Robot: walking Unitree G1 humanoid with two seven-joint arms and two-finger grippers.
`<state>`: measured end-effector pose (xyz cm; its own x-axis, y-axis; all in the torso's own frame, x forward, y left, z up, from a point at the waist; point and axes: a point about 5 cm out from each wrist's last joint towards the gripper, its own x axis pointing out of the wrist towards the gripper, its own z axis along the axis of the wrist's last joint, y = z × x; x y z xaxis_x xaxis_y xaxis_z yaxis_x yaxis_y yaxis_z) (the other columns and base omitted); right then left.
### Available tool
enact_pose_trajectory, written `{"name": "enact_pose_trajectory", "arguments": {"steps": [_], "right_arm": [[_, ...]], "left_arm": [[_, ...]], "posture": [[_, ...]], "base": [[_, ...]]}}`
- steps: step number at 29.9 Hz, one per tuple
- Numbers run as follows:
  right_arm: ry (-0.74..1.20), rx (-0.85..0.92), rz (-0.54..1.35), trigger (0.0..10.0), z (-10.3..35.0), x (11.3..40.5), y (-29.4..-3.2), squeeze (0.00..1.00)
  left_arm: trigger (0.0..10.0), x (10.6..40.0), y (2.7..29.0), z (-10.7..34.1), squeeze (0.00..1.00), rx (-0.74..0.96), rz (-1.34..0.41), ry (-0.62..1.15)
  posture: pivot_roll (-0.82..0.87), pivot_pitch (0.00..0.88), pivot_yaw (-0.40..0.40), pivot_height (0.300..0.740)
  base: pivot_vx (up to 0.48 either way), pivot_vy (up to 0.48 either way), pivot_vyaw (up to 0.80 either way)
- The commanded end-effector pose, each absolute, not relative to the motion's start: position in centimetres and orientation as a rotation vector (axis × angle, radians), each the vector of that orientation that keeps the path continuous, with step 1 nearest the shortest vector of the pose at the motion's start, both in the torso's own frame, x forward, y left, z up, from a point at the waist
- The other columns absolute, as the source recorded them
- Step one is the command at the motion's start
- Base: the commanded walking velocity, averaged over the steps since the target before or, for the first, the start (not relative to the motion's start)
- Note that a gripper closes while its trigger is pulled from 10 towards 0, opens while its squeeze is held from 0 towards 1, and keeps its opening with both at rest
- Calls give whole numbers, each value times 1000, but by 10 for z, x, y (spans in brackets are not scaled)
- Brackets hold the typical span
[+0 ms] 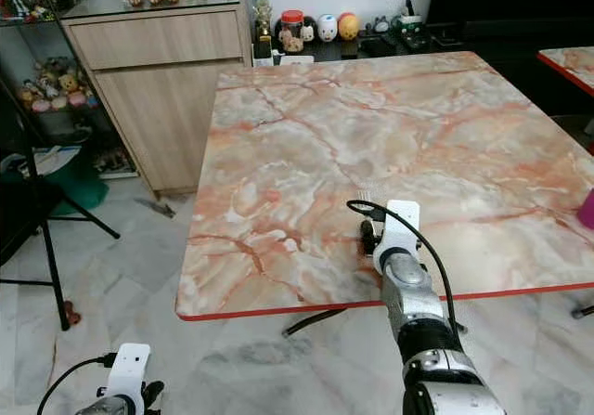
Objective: Setting the table
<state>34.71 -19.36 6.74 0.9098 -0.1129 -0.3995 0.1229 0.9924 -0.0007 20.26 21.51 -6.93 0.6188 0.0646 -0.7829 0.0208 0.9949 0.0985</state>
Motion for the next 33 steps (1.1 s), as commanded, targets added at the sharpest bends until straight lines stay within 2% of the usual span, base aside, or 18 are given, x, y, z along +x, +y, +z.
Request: {"name": "enact_pose_trajectory", "arguments": {"steps": [1,15,16,17,18,33], "right_arm": [[428,23,-89,10000,67,349,-189,0],[507,-39,-34,10000,51,342,-185,0],[510,-48,-26,3686,50,342,-184,0],[512,-53,-20,3686,50,342,-184,0],[513,-55,-17,78,49,341,-183,0],[530,-104,33,0,47,340,-179,0]], "left_arm": [[10000,197,217,-72,0,92,36,931],[10000,196,217,-73,0,88,36,934],[10000,196,217,-73,0,87,34,935],[10000,196,217,-73,0,86,33,936],[10000,196,217,-73,0,85,32,937],[10000,196,215,-73,0,76,26,939]], "posture": [[-55,0,47,740],[-49,0,43,740],[-49,0,43,740],[-52,0,43,740],[-52,0,43,740],[-52,0,36,740]], "base": [[0,0,0],[0,0,0],[0,0,0],[0,0,0],[0,0,0],[0,0,0]]}}
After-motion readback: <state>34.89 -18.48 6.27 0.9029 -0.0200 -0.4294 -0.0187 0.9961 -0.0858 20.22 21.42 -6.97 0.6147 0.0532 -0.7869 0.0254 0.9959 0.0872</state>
